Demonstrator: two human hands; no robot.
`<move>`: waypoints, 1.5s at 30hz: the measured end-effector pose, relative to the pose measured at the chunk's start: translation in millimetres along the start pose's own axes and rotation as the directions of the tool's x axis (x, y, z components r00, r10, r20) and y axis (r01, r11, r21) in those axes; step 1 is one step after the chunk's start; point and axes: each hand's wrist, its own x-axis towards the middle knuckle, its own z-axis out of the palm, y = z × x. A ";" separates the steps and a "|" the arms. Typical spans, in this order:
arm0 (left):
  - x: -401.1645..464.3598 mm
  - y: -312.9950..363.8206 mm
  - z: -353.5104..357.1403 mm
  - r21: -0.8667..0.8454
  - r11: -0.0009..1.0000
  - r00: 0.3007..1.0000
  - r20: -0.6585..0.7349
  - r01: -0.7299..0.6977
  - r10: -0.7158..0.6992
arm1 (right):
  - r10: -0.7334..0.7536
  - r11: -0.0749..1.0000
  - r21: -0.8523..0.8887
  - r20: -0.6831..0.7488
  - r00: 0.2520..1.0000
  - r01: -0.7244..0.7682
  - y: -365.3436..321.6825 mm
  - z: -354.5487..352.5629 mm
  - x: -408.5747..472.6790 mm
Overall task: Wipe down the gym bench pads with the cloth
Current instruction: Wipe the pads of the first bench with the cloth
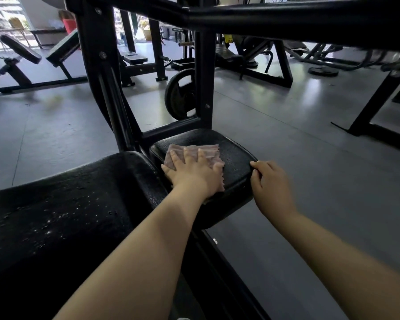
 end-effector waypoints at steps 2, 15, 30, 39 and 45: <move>16.9 -5.3 -5.8 0.004 1.000 1.000 0.000 0.022 -0.022 | -0.004 1.000 0.007 -0.016 1.000 0.004 -0.1 -0.4 -0.4; 93.6 -8.2 -23.7 0.101 0.994 0.999 -0.019 -0.042 0.044 | -0.003 0.999 0.047 -0.051 0.999 0.005 0.0 1.6 -3.7; 24.1 37.8 8.1 0.132 0.846 0.857 0.060 -0.516 0.513 | 0.292 0.939 0.216 -0.086 0.953 -0.268 -10.4 -30.4 26.5; -37.5 14.7 15.0 0.151 0.734 0.738 -0.038 -0.662 0.674 | 0.104 0.982 0.160 0.010 0.995 -0.104 -49.8 -30.3 9.6; -61.5 -46.2 -8.1 0.199 0.736 0.669 -0.314 -0.647 0.673 | 0.089 0.996 -0.013 0.198 0.976 -0.088 -61.6 -9.3 -2.9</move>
